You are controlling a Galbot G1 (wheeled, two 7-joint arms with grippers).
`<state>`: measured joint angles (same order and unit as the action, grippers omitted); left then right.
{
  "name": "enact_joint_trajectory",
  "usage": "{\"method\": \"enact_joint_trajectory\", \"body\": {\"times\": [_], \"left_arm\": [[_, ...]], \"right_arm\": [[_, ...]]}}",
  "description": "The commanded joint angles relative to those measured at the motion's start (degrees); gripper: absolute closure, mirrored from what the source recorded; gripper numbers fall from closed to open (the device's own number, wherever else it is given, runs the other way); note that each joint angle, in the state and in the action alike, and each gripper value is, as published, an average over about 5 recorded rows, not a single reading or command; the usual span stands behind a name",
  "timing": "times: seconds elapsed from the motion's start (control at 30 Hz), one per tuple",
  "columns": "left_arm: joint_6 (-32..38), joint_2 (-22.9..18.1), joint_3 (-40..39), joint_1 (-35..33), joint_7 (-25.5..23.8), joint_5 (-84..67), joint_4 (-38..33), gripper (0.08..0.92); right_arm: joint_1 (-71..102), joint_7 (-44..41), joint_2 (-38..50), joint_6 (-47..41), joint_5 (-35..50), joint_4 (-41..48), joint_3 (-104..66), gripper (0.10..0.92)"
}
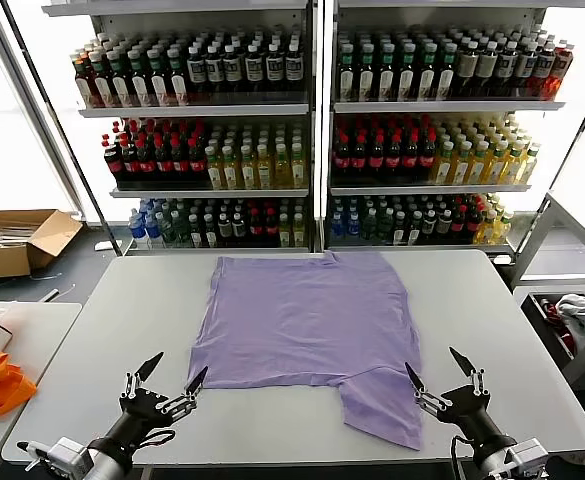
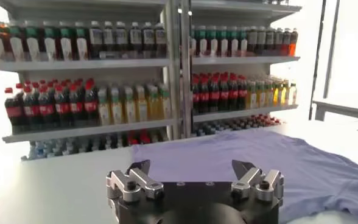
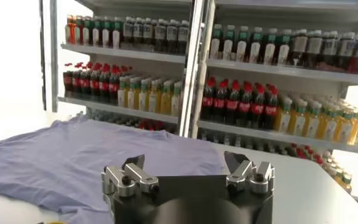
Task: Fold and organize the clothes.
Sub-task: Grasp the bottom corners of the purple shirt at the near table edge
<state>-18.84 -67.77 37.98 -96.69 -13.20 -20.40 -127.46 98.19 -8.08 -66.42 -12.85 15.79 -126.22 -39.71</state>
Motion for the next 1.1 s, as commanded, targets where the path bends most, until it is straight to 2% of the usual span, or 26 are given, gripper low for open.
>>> {"method": "enact_joint_trajectory", "body": {"times": [0.03,0.47,1.0,1.1], "left_arm": [[-9.91,10.64,-7.54,4.90,6.30,-7.12,7.00,0.177],[-10.53,10.43,-5.66,12.32,7.93,-14.74,15.06,0.177],[-9.44,7.57,-6.47,13.91,7.26,-15.29,17.30,0.177],[-9.07,7.52,-6.80,14.27,7.12,-15.59,17.98,0.187]], "right_arm": [[3.59,4.70,2.40,-12.86,0.52,-2.60,3.03,0.203],[5.92,6.75,-0.02,-12.97,-0.54,-2.75,8.68,0.203],[7.33,8.56,-0.56,-12.46,-0.65,-0.66,9.99,0.203],[7.17,8.96,-1.02,-11.89,-0.57,-0.27,10.32,0.234]]}}
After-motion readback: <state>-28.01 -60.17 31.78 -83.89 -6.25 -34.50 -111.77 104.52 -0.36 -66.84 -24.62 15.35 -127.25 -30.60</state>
